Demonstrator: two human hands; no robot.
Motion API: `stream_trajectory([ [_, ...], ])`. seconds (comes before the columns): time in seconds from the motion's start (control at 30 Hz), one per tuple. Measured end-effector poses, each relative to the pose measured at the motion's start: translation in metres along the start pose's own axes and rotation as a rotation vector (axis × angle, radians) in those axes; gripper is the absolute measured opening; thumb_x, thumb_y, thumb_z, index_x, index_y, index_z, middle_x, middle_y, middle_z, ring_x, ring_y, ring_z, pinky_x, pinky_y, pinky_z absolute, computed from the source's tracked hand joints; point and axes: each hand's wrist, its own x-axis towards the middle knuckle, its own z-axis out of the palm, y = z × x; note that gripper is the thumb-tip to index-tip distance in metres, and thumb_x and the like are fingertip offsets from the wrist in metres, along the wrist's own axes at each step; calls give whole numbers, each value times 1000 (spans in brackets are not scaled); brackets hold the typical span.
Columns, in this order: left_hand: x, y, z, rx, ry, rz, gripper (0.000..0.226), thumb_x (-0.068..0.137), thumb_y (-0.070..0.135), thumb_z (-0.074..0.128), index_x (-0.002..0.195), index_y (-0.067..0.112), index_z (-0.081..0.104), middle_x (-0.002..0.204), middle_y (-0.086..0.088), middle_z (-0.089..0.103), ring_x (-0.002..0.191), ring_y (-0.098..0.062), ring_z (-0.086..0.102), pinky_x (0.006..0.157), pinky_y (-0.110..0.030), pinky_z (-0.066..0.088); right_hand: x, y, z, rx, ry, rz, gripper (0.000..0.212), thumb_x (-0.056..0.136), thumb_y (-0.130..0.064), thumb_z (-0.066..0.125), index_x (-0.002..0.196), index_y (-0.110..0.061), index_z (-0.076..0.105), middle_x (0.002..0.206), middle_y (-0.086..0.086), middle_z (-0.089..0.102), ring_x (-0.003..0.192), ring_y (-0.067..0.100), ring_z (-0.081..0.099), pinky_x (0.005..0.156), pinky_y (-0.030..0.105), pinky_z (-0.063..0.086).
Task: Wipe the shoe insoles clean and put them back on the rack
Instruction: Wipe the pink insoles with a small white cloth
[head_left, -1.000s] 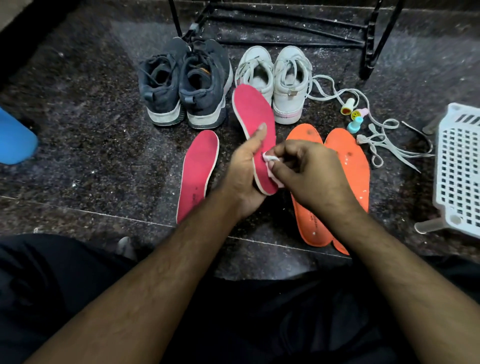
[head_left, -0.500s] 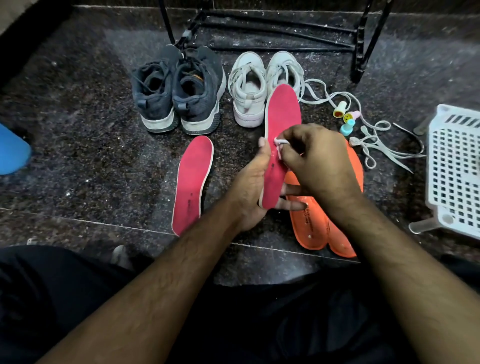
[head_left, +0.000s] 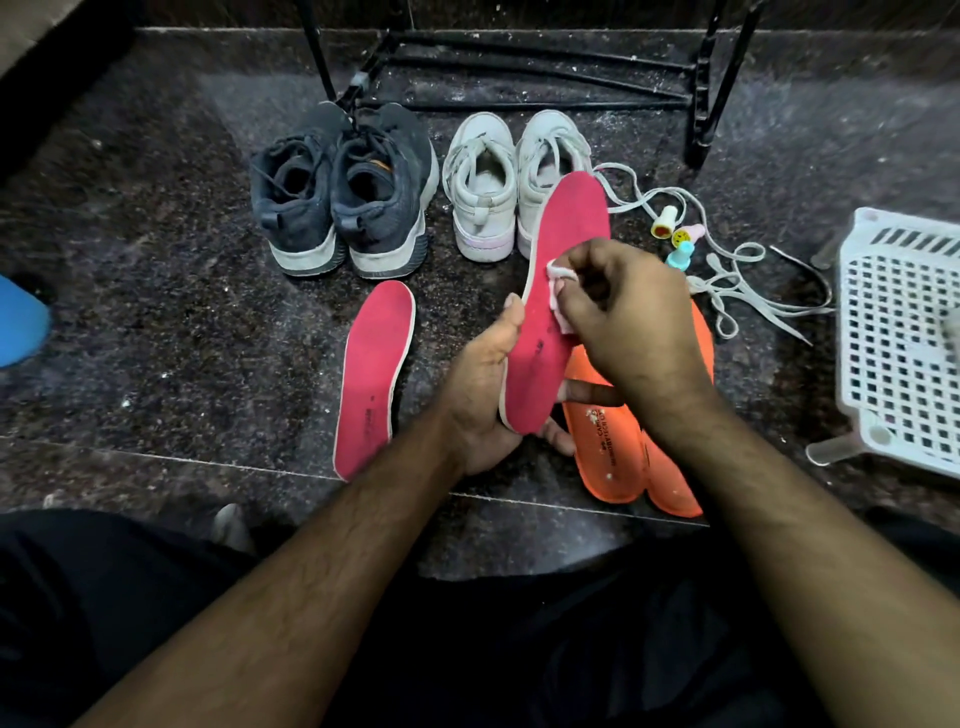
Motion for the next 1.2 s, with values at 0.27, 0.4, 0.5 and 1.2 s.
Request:
stream_trajectory([
  [0.27,5,6,-4,-217,52,75,48,101,37,36,121,3,63,112,-15,68,104,-25,65,92,-38,55,-41,-15,14,-139,-145,-237,11,78,-9,70,86,-16,71,81,1,63,78,18,57,74,33,42],
  [0.4,4,2,-3,-29,-4,88,42,101,42,35,117,13,60,89,-6,68,68,-22,67,38,-31,49,-13,-6,-1,-149,-18,-219,12,81,-11,68,91,-15,71,87,4,64,81,18,59,76,30,43],
  [0.5,2,1,-1,-10,16,61,49,97,47,38,131,14,52,97,-10,62,74,-27,67,39,-33,51,9,-1,-10,-160,56,-191,17,85,-14,66,100,-17,74,93,0,67,88,16,62,82,24,44],
  [1.2,7,7,-15,-161,84,46,57,101,54,30,107,14,71,101,-9,71,89,-27,69,77,-50,58,-13,-11,6,-163,-200,-353,24,77,-5,62,92,-17,76,94,3,68,88,21,65,80,24,41],
])
